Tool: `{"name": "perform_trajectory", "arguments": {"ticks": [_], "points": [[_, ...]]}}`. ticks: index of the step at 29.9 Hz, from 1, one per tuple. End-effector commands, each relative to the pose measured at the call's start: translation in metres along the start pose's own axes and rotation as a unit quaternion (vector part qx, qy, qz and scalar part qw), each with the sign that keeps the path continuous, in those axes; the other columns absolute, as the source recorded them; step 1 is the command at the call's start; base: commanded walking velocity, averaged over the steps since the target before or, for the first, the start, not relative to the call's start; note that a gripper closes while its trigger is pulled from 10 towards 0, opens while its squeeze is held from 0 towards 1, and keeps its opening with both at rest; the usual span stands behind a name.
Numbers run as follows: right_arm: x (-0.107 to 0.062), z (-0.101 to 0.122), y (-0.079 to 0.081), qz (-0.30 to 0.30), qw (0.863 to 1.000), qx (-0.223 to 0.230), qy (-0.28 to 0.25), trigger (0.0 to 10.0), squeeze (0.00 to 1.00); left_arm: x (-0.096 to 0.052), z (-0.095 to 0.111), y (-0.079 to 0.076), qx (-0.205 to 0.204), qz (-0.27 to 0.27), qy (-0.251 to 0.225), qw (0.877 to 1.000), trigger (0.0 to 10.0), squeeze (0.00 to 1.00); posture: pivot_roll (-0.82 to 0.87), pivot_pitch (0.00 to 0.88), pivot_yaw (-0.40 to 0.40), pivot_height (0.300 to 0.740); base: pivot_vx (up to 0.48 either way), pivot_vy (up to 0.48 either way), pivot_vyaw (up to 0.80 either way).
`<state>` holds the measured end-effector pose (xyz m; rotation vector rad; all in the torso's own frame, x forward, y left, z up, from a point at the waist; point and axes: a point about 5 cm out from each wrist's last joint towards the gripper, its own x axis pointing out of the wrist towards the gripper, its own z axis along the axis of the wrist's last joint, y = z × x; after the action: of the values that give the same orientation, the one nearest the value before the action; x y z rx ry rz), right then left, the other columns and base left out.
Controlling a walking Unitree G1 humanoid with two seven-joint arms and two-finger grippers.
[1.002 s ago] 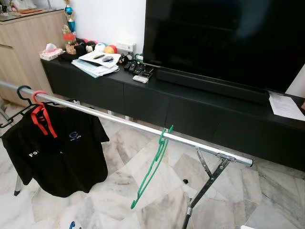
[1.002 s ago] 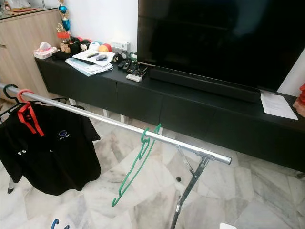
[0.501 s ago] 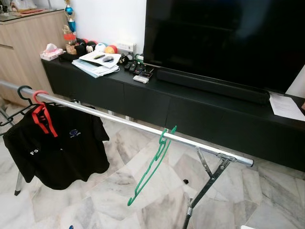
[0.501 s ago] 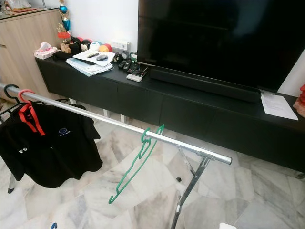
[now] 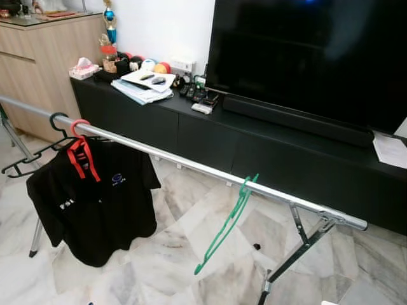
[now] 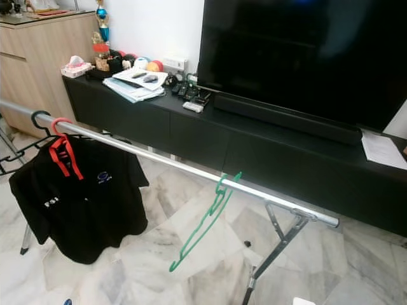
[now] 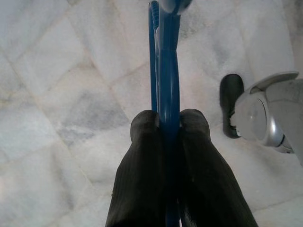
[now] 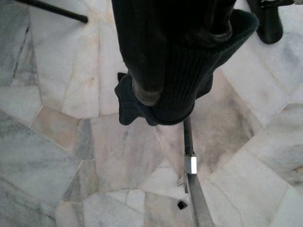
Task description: Hang hanger
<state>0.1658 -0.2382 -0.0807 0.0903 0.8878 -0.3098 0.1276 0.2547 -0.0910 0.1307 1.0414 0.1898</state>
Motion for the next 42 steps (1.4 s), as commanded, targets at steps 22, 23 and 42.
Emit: {"name": "perform_trajectory", "arguments": {"ticks": [22,23,42], "points": [[0.0,0.0002,-0.0042,-0.005,1.0,0.001,0.004,10.0,0.0,-0.0009,-0.007,-0.0027,0.003,-0.005,0.017,1.0,10.0,0.0,0.07,0.0,-0.065,0.74,0.0,0.303,0.0],[0.0,0.0002,-0.0042,-0.005,1.0,0.001,0.004,10.0,0.0,-0.0009,-0.0071,-0.0026,0.003,-0.005,0.017,1.0,10.0,0.0,0.07,0.0,-0.065,0.74,0.0,0.304,0.0],[0.0003,0.0011,-0.004,-0.004,1.0,0.001,0.003,10.0,0.0,-0.0009,-0.0061,0.0006,0.0,-0.003,0.015,1.0,10.0,0.0,0.07,0.0,-0.068,0.74,0.0,0.303,0.0]]}}
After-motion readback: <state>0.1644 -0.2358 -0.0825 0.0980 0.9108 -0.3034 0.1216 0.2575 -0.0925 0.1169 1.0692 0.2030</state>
